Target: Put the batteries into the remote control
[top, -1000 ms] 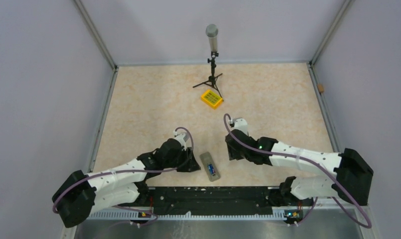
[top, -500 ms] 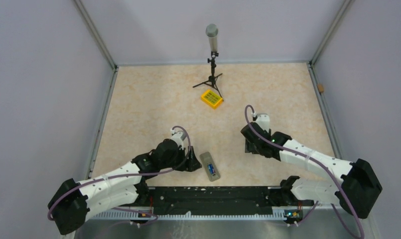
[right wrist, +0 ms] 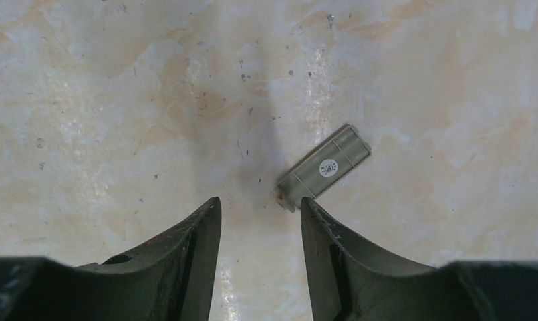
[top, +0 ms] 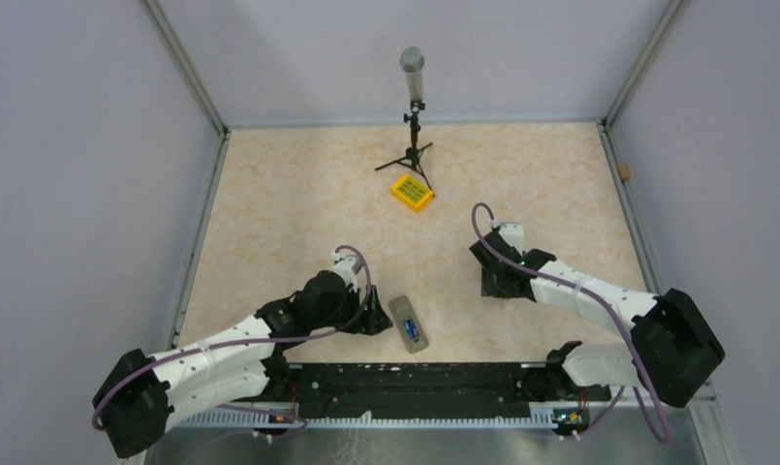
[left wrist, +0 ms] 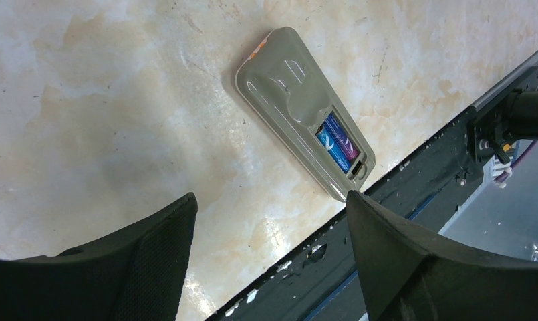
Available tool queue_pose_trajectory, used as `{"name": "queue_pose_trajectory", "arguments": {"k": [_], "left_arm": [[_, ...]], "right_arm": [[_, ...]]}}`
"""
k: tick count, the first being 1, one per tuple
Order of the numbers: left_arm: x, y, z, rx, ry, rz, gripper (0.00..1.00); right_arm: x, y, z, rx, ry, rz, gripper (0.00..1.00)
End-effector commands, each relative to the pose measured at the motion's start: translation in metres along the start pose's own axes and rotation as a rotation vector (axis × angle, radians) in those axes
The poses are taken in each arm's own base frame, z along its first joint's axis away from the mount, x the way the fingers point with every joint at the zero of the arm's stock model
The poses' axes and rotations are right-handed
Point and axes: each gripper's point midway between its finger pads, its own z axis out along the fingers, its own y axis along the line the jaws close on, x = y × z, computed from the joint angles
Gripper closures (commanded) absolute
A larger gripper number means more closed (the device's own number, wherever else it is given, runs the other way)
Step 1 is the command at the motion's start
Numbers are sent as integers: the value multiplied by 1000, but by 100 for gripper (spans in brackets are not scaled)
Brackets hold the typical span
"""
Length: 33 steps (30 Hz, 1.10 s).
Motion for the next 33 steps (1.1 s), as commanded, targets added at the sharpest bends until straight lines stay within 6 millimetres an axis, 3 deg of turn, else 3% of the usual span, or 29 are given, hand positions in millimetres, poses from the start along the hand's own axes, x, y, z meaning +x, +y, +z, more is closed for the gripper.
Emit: {"name": "queue_pose_trajectory", "arguments": {"k": [1,19,26,33], "left_arm": [[-4,-4,-3,19,-17,24,18],[1,-3,-2,26,-4,19,18],[3,-1,-3,25,-7,16,18],[3,-1,-4,25,-11,14,18]], "right_arm": [[2,3,11,-5,9,-6,55],[11,-9,19,55,36,2,63],[15,-6,19,36,48,9,76],[18,-5,19,22,55,13,82]]}}
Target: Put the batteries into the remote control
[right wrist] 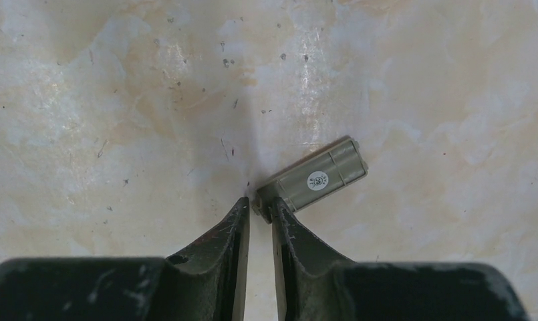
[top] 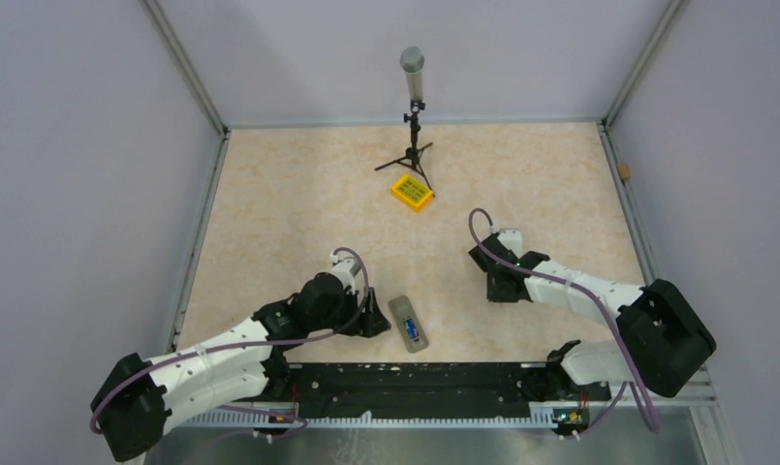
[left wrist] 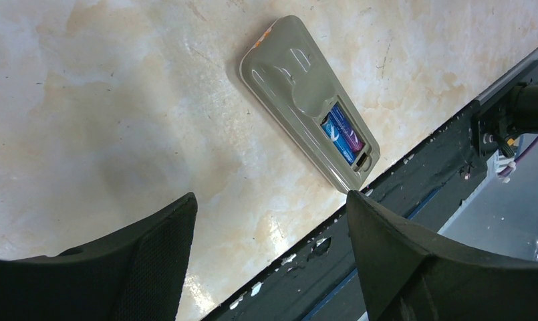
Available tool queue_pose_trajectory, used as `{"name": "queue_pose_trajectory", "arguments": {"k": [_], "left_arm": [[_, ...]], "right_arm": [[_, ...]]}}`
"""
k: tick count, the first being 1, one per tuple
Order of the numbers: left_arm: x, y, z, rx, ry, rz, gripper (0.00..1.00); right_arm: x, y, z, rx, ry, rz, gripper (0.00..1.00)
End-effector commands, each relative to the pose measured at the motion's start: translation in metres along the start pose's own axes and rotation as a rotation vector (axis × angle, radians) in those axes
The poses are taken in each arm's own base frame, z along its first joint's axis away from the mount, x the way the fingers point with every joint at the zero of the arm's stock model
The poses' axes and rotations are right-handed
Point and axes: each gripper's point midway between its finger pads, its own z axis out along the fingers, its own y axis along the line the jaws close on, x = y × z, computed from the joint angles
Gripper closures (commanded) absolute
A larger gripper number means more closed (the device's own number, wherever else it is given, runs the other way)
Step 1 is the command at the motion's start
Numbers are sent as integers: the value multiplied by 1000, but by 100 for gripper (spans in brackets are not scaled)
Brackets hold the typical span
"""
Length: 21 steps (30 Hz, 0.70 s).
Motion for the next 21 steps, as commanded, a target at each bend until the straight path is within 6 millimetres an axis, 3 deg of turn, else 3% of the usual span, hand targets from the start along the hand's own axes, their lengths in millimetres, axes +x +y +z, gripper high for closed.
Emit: {"name": "queue_pose_trajectory", "arguments": {"k": [1,8,14,21], "left_arm": [[-1,-3,-1,21,-14,9,18],[-1,-2,-2,20,-19,5,18],[-5,-6,-4,28,-31,6,17],[-16,-18,-8,58,-50,21,17]], "right_arm": [[-1,0,1,-11,-3,29,83],[-1,6,1,-39,0,26,100],[-11,17,-9,-105,-22,32,100],[-35,44,-44,-311,-105,61,100]]}}
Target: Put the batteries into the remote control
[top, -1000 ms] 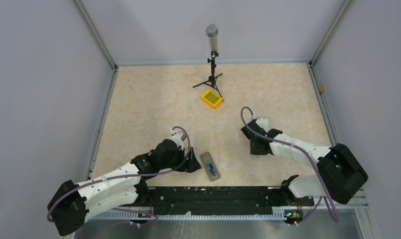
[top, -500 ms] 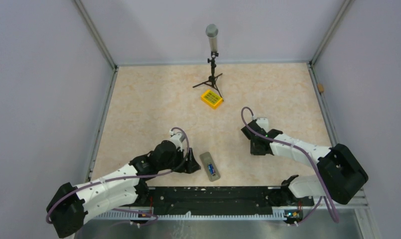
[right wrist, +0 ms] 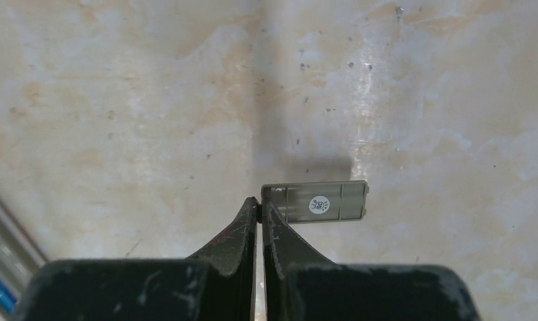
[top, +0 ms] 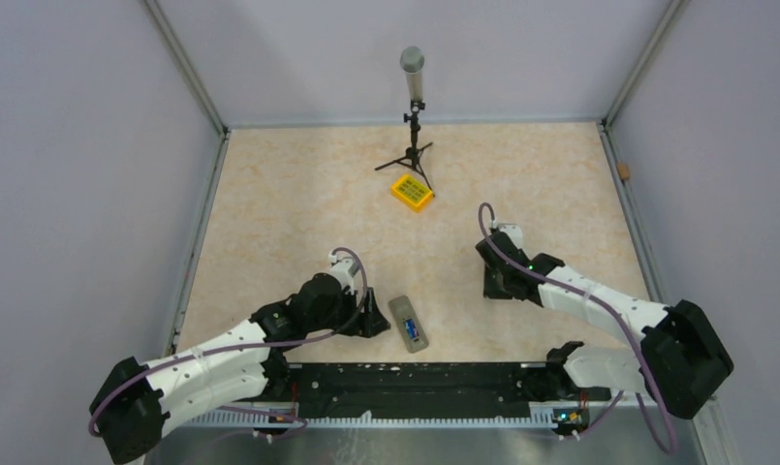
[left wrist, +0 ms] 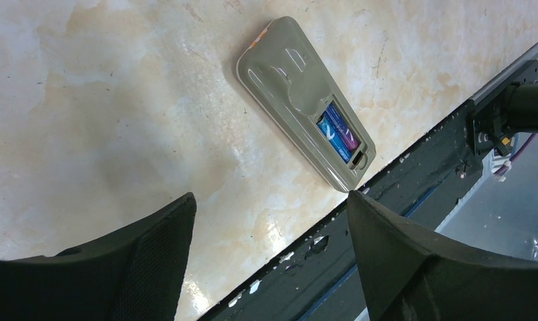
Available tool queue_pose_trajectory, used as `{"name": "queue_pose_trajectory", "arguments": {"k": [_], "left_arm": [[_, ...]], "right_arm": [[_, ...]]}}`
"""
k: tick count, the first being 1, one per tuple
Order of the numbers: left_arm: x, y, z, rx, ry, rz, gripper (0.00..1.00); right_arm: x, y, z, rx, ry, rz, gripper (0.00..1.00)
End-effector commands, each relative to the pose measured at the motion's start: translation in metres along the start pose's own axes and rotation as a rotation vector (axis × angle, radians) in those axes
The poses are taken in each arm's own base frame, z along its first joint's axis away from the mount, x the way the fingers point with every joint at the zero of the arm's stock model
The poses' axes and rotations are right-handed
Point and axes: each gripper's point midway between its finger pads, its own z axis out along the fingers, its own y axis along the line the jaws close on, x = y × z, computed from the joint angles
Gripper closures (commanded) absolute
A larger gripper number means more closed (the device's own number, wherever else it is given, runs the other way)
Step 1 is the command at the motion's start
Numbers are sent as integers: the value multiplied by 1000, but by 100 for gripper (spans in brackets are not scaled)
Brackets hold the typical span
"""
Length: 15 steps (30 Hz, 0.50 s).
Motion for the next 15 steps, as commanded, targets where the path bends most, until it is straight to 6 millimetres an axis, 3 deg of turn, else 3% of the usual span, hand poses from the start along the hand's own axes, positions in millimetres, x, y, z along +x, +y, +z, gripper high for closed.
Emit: {"name": "queue_pose_trajectory", "arguments": {"k": [1,6,10,15], "left_arm": [[-17,-20,-5,59,-40,20,16],[-26,-40,-10,138,-51,17,16],[-33,-57,-14,238,-56,-5,16],[-47,-81,-23,397,-70,-73,17]], "right_arm": [[-28,32,-26,-192,-89,25,100],[-42,65,-56,-414,-143,10,100],[-49,99,-94,-667,-188,-52,100],[-52,126,-136,-908,-236,-122,100]]}}
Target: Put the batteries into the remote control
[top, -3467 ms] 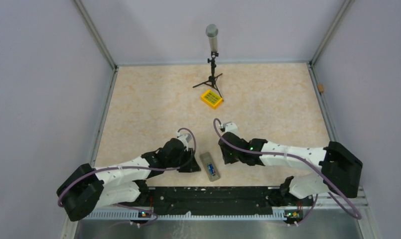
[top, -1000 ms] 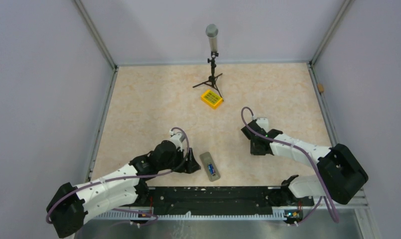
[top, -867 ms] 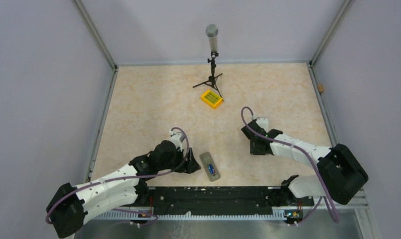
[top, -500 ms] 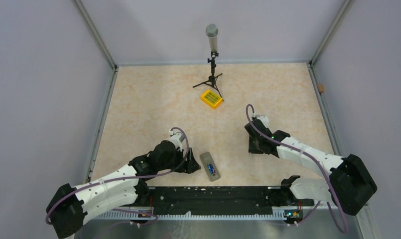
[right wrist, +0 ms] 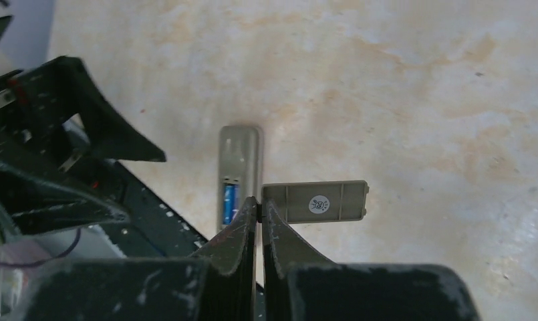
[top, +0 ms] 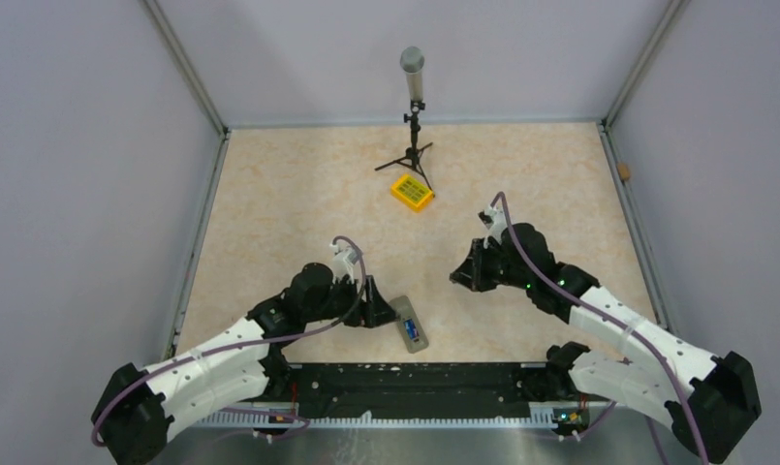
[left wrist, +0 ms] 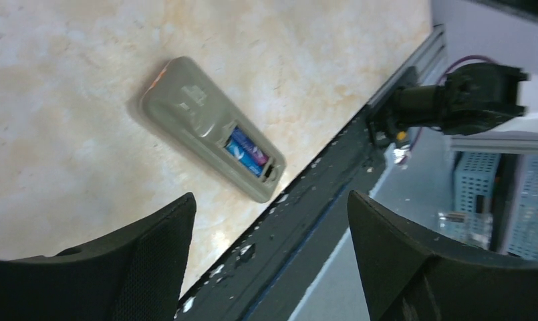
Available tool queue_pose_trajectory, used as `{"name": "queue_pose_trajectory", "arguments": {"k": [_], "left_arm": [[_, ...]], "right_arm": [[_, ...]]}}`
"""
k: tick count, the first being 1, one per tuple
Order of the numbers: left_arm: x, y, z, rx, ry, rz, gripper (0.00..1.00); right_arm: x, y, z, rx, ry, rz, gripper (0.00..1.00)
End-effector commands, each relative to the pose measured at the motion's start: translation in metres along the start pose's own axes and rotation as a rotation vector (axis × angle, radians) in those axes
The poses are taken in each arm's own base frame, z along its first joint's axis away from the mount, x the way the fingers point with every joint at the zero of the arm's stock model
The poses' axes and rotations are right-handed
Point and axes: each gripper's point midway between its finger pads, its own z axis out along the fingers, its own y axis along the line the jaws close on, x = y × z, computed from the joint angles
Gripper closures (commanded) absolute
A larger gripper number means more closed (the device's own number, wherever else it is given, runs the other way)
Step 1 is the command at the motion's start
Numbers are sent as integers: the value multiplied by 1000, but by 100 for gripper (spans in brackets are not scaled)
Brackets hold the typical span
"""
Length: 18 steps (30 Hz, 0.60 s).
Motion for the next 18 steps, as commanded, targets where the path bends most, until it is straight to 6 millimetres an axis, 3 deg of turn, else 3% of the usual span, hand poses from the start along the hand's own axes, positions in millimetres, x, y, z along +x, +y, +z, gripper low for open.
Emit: {"name": "queue_pose_trajectory", "arguments": {"k": [1,7,18], "left_arm": [[-28,-53,-8,255,-65,-30,17],[-47,-79,-24,411,-118,-125,17],[-73,-122,-60,666,-195,-224,15]], "right_arm": [[-22,65,-21,-340,-65,-92,100],[-28,115,-51,-653,-118,-144,100],[-31,170,-109,-1058,-205,-275,100]]}}
